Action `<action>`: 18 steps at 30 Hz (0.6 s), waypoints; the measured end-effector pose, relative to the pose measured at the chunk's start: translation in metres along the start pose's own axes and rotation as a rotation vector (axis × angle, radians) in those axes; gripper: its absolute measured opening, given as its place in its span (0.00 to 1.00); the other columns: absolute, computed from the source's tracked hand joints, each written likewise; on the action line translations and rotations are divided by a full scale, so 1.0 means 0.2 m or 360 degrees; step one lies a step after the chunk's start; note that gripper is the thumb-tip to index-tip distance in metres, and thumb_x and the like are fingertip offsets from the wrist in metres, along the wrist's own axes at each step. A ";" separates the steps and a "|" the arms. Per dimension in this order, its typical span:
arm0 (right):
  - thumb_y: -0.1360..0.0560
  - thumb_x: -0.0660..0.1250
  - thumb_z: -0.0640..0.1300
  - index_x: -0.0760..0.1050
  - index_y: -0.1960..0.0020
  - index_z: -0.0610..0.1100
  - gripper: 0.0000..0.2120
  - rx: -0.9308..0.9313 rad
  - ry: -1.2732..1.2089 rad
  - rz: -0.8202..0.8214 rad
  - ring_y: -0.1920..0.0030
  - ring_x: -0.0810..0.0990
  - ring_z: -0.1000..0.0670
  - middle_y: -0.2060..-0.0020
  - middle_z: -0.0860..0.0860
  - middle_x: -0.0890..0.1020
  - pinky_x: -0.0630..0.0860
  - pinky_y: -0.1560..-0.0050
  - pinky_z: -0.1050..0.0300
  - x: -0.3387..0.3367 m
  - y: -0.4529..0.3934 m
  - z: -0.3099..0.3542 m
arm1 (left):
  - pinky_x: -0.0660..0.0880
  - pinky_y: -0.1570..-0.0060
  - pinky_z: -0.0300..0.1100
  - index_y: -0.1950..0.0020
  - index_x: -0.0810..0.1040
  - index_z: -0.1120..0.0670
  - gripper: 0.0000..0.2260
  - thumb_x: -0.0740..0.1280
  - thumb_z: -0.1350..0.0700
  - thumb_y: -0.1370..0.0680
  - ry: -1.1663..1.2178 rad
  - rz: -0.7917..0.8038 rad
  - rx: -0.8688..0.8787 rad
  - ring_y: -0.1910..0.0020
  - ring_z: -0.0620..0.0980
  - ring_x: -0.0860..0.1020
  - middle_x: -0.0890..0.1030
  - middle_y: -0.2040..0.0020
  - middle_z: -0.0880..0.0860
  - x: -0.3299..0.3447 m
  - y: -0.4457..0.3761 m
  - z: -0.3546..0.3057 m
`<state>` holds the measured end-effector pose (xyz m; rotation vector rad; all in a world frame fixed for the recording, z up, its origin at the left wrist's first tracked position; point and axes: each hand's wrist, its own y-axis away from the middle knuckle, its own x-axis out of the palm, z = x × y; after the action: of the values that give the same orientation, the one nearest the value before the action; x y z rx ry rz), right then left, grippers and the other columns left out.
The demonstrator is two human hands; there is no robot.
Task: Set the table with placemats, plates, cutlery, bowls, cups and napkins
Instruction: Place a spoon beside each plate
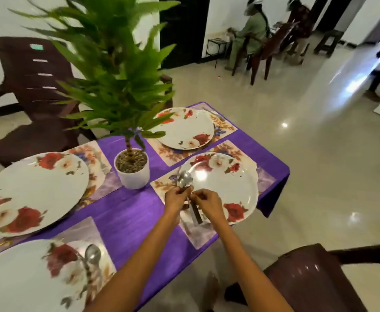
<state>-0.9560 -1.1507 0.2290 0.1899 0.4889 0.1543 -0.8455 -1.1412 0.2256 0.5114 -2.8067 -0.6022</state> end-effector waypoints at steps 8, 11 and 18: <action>0.27 0.70 0.41 0.78 0.60 0.47 0.03 -0.0025 0.0060 0.0112 0.59 0.83 0.48 0.61 0.47 0.85 0.79 0.52 0.48 -0.59 -0.53 -0.21 | 0.80 0.63 0.45 0.52 0.81 0.59 0.08 0.72 0.55 0.26 0.0004 -0.0051 -0.0094 0.61 0.54 0.82 0.83 0.57 0.59 0.69 -0.32 -0.01; 0.27 0.70 0.38 0.80 0.56 0.46 0.04 0.0001 -0.0077 0.0119 0.57 0.82 0.50 0.60 0.49 0.84 0.79 0.52 0.53 -0.78 -0.69 -0.25 | 0.82 0.62 0.48 0.52 0.81 0.59 0.05 0.71 0.59 0.26 0.0123 -0.0111 -0.0129 0.62 0.55 0.81 0.83 0.59 0.59 0.86 -0.42 -0.01; 0.27 0.70 0.37 0.82 0.49 0.37 0.08 0.0190 0.0125 0.0047 0.56 0.80 0.50 0.59 0.47 0.82 0.76 0.49 0.53 -1.12 -1.08 -0.47 | 0.81 0.57 0.51 0.49 0.81 0.60 0.09 0.72 0.58 0.26 0.0109 -0.0197 -0.0100 0.58 0.56 0.81 0.83 0.57 0.58 0.99 -0.60 -0.01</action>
<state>-1.1740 -1.3888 0.2008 0.3091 0.5740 0.1621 -0.9907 -1.3206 0.2042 0.6836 -2.6977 -0.6816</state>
